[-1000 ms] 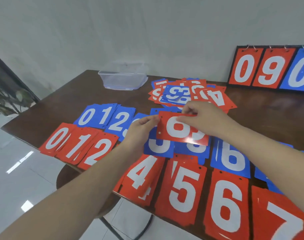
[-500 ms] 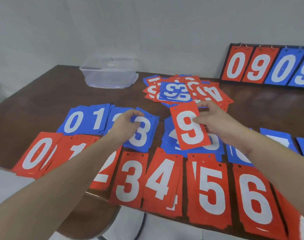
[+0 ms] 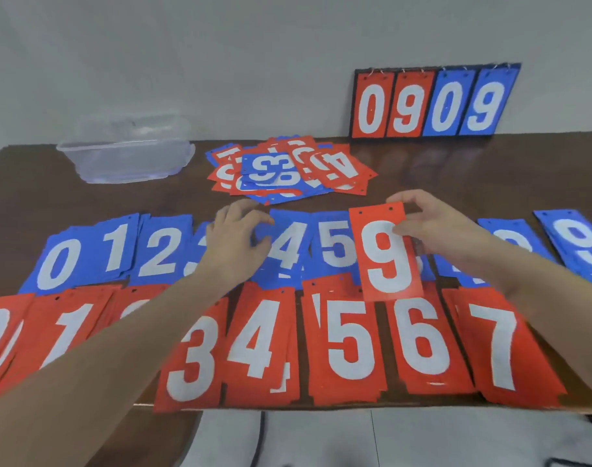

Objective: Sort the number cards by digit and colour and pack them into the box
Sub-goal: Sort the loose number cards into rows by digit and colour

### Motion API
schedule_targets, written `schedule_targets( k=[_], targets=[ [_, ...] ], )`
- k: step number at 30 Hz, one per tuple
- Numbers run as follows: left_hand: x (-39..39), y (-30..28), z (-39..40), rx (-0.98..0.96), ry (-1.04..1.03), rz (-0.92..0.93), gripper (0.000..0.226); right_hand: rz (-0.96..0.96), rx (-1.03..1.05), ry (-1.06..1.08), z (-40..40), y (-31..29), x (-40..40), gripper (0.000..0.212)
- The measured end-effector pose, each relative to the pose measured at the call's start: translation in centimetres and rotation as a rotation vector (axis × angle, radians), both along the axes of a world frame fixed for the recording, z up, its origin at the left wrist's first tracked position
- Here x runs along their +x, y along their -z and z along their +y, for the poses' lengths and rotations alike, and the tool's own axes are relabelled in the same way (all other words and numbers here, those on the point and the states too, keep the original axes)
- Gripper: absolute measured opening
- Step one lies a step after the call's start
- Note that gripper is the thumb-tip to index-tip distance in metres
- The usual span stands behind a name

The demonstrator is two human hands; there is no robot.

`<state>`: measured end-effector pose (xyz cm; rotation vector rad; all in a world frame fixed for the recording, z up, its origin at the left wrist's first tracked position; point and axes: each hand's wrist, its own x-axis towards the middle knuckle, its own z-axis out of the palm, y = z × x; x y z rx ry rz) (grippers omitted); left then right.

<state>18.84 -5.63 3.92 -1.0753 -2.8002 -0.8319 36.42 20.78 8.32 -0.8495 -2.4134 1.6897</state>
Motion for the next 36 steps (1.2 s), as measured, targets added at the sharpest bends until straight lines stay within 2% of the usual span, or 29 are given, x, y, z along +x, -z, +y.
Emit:
schedule_targets(
  k=[5, 11, 14, 18, 20, 23, 25, 28, 32, 36],
  targets=[
    [6.5, 0.3, 6.7, 0.018, 0.207, -0.021, 0.022, 0.004, -0.002, 0.110, 6.7, 0.7, 7.7, 0.017],
    [15.0, 0.5, 14.9, 0.042, 0.303, -0.044, 0.024, -0.017, 0.037, 0.165, 15.3, 1.2, 18.9, 0.012],
    [18.3, 0.6, 18.3, 0.026, 0.334, -0.025, 0.027, -0.018, 0.031, 0.189, 18.3, 1.9, 23.3, 0.013],
    [22.0, 0.5, 21.6, 0.017, 0.320, -0.025, 0.026, -0.043, 0.129, 0.137, 20.4, 4.0, 27.1, 0.022],
    [23.3, 0.4, 22.5, -0.008, 0.313, -0.020, 0.027, -0.054, 0.224, 0.094, 20.8, 5.0, 28.1, 0.023],
    [24.3, -0.1, 23.2, -0.048, 0.292, -0.001, 0.027, -0.081, 0.522, 0.049, 21.2, 5.8, 28.8, 0.026],
    [24.5, -0.3, 23.3, -0.057, 0.278, 0.018, 0.021, -0.102, 0.638, 0.021, 21.3, 5.7, 28.9, 0.027],
    [24.3, -0.6, 23.0, -0.061, 0.262, 0.059, 0.018, -0.106, 0.636, -0.005, 21.6, 5.7, 28.6, 0.028],
    [23.5, -0.6, 21.9, -0.071, 0.208, 0.075, 0.021, 0.031, 0.594, -0.011, 21.4, 5.7, 27.2, 0.022],
    [22.1, -0.4, 20.4, -0.075, 0.180, 0.086, 0.023, 0.079, 0.548, -0.038, 20.6, 5.6, 24.7, 0.012]
  ],
)
